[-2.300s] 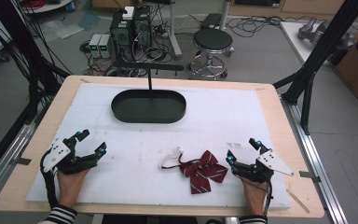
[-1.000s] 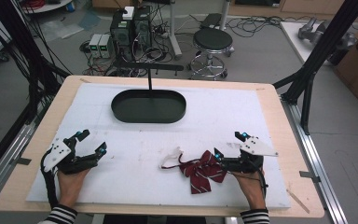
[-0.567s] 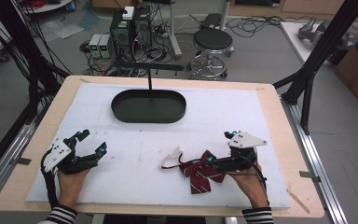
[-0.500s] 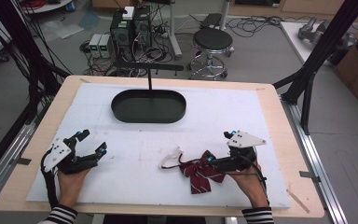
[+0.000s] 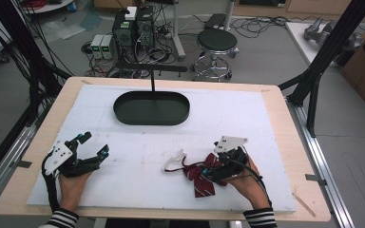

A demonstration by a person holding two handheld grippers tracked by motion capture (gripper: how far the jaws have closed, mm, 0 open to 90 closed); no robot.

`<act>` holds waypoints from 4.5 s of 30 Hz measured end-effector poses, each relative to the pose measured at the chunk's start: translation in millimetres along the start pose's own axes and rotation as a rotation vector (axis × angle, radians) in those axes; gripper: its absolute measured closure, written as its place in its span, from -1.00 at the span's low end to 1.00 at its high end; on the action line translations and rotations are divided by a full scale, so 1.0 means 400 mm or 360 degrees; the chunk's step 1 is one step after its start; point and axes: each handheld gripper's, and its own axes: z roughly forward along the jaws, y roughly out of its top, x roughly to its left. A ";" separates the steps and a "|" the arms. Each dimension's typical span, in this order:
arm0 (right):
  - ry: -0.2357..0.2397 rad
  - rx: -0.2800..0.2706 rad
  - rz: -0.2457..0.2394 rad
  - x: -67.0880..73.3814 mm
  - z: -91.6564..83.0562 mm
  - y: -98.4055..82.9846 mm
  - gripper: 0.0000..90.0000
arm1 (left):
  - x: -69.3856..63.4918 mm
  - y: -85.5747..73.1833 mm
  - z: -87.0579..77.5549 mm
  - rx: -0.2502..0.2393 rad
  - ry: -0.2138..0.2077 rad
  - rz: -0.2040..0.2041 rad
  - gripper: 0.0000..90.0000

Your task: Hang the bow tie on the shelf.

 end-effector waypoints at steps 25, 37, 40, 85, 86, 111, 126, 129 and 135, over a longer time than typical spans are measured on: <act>0.0152 0.0340 0.0052 0.021 0.074 0.000 -0.18 | 0.001 0.000 0.000 -0.0001 0.0000 -0.0002 -0.64; 0.0145 0.0383 0.0127 0.017 0.079 -0.004 0.01 | 0.001 0.000 0.000 0.0001 -0.0002 -0.0001 -0.64; 0.0152 0.0397 0.0121 0.019 0.080 -0.005 0.02 | 0.001 0.000 0.000 -0.0002 0.0000 -0.0002 -0.63; -0.0047 0.0361 -0.0052 0.039 0.072 0.018 0.63 | 0.001 0.000 0.000 -0.0002 -0.0001 -0.0002 -0.63; -0.0058 0.0349 -0.0062 0.038 0.071 0.019 0.63 | 0.001 0.000 0.000 -0.0002 -0.0001 -0.0003 -0.63; -0.0356 -0.0301 0.0013 0.036 0.002 0.085 0.63 | 0.002 0.000 0.000 0.0001 -0.0002 -0.0005 -0.63; -0.0434 -0.0465 0.0084 -0.011 -0.003 0.151 0.63 | 0.002 0.000 0.000 0.0000 0.0000 -0.0012 -0.63; -0.0445 -0.0487 0.0084 -0.020 -0.004 0.172 0.63 | 0.002 0.000 0.000 0.0000 0.0001 -0.0011 -0.63; -0.0460 -0.0499 0.0067 -0.042 -0.006 0.211 0.63 | 0.002 0.000 0.000 -0.0001 0.0001 -0.0012 -0.63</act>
